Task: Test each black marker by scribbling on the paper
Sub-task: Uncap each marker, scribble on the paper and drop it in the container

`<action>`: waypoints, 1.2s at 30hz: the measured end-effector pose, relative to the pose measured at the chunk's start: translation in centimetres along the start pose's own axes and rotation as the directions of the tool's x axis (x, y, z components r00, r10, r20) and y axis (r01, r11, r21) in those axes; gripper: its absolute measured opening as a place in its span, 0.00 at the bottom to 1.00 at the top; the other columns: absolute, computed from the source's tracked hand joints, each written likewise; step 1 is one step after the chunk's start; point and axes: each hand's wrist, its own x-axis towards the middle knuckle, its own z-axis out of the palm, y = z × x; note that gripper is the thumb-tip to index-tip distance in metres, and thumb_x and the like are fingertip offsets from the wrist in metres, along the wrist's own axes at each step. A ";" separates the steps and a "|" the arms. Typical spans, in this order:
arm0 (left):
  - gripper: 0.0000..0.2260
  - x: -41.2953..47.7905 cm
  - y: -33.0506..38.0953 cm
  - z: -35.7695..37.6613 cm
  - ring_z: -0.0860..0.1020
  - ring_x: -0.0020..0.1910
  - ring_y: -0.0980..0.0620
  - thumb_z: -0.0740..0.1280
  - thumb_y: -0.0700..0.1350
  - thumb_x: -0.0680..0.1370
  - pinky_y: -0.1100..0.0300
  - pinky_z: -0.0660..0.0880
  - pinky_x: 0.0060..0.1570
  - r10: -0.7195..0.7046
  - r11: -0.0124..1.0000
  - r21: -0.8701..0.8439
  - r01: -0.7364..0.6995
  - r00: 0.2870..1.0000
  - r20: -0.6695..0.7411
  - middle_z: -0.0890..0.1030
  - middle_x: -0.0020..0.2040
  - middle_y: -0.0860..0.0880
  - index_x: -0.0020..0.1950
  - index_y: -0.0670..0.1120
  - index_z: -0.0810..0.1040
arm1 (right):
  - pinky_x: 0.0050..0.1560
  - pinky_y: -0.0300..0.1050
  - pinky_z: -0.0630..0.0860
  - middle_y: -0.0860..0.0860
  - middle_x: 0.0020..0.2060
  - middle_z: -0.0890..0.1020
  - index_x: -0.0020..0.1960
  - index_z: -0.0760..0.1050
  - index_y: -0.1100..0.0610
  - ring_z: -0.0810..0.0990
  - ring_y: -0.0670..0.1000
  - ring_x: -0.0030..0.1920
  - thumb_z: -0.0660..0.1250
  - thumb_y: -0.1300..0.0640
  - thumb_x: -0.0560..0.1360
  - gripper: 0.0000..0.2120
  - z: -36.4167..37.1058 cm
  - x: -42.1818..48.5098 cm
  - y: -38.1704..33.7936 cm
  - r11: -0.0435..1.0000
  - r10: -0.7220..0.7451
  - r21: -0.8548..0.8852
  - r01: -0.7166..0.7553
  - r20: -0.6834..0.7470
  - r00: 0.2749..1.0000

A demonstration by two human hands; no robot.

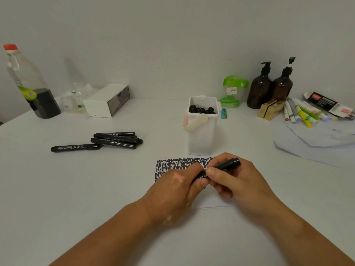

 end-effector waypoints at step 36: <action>0.31 -0.4 -2.8 0.3 0.69 0.53 0.55 0.65 0.74 0.67 0.61 0.66 0.54 -0.289 0.927 0.267 0.265 0.956 0.055 0.71 0.49 0.56 0.67 0.63 0.72 | 0.26 0.36 0.72 0.48 0.26 0.82 0.41 0.82 0.47 0.76 0.47 0.24 0.75 0.54 0.70 0.03 -0.7 0.4 1.5 0.899 0.057 -0.424 -0.111 -0.139 0.989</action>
